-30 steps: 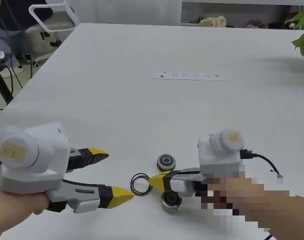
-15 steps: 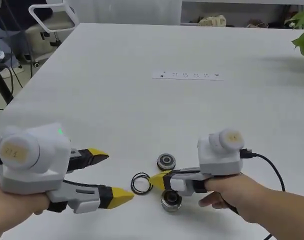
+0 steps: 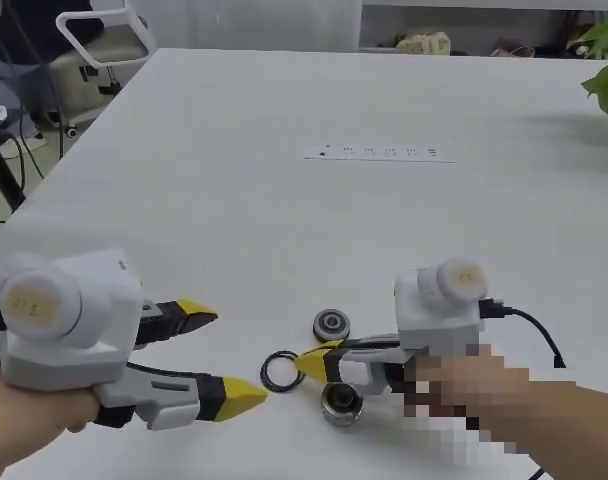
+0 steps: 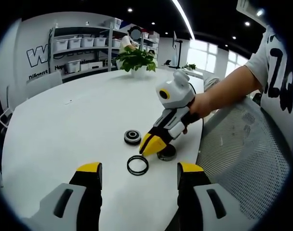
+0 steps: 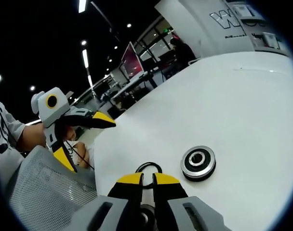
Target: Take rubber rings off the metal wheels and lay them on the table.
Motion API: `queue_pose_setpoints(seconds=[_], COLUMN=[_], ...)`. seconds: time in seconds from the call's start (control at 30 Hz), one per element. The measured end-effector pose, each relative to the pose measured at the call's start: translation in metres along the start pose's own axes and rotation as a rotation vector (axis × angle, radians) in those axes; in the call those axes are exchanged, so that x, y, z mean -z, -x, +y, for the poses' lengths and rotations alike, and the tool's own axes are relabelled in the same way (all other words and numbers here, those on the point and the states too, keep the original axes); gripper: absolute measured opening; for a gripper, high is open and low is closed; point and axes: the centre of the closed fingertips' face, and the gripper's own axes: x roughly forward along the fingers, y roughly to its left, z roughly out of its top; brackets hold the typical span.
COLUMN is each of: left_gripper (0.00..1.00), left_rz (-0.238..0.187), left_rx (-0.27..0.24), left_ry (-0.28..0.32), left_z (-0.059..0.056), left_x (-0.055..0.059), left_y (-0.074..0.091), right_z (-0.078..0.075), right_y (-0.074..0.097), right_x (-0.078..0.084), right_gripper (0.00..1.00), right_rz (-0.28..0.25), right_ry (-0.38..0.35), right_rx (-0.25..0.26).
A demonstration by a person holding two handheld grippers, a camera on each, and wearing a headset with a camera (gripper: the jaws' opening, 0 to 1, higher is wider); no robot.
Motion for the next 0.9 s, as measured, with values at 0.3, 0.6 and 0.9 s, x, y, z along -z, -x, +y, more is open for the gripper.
queue_pose_setpoints(seconds=[0.3, 0.6, 0.9], left_gripper=[0.61, 0.61, 0.61], left_rz=[0.013, 0.018, 0.024], left_rx=[0.001, 0.002, -0.002], left_ry=[-0.012, -0.008, -0.003], left_z=[0.002, 0.001, 0.004], left_x=[0.001, 0.003, 0.005], left_y=[0.0, 0.0, 0.001], right_z=[0.001, 0.001, -0.004], right_y=[0.003, 0.006, 0.01], right_x=[-0.008, -0.015, -0.022], right_gripper=[0.1, 0.13, 0.15], right_rz=[-0.023, -0.049, -0.074], right_ry=[0.017, 0.03, 0.051], right_rx=[-0.009, -0.012, 0.006])
